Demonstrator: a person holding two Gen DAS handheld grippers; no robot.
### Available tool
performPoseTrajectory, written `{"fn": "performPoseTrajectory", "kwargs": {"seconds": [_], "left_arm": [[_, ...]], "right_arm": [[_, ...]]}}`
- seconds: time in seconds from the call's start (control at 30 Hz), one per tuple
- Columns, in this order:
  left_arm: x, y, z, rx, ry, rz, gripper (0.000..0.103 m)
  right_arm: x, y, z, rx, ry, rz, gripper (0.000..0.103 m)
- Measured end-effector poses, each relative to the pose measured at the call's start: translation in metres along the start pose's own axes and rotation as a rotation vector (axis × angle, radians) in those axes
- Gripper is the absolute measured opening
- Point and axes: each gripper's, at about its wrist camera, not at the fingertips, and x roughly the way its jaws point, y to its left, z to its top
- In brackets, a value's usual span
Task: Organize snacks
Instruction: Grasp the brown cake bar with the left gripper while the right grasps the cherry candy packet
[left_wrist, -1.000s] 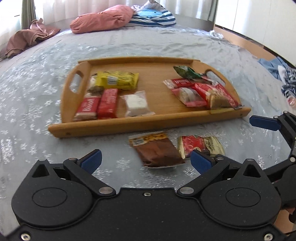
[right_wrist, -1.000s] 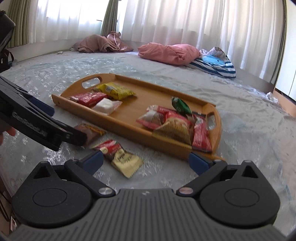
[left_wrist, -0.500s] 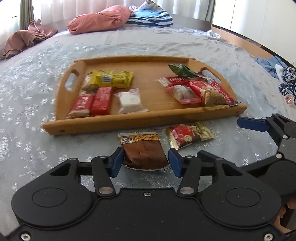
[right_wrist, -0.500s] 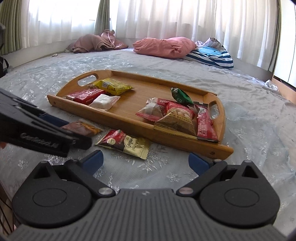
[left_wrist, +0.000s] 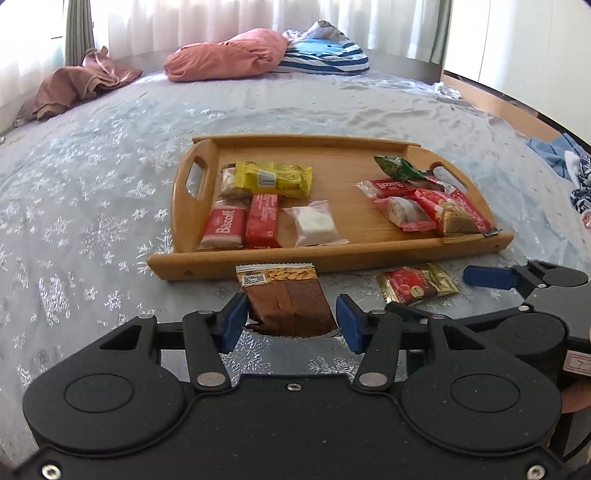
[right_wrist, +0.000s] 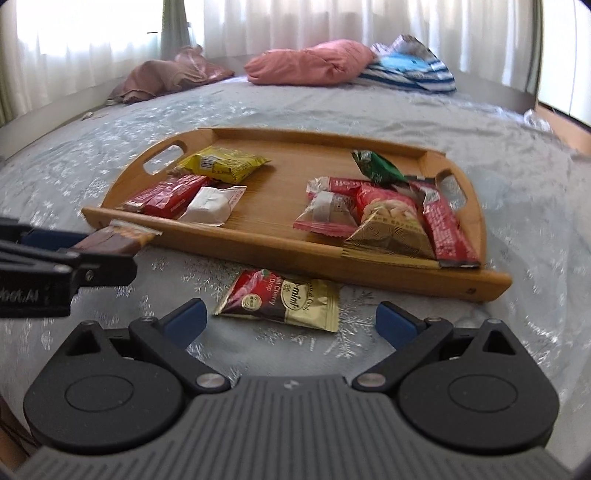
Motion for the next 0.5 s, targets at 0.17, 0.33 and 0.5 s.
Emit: {"fn": "performPoseTrajectory", "kwargs": {"seconds": [0.17,0.33,0.5], "left_arm": [[0.0,0.004,-0.003,-0.017,0.003,-0.002,0.05],[0.001,0.006,-0.003,-0.033,0.004,-0.003,0.05],[0.004,0.008,-0.004,-0.046,0.012,-0.008,0.05]], "right_arm": [[0.005,0.005,0.002,0.039,0.001,-0.015,0.087],[0.001,0.012,0.001,0.024,-0.02,-0.022,0.066],[-0.005,0.018,-0.001,-0.008,-0.034,-0.018,0.063]]}}
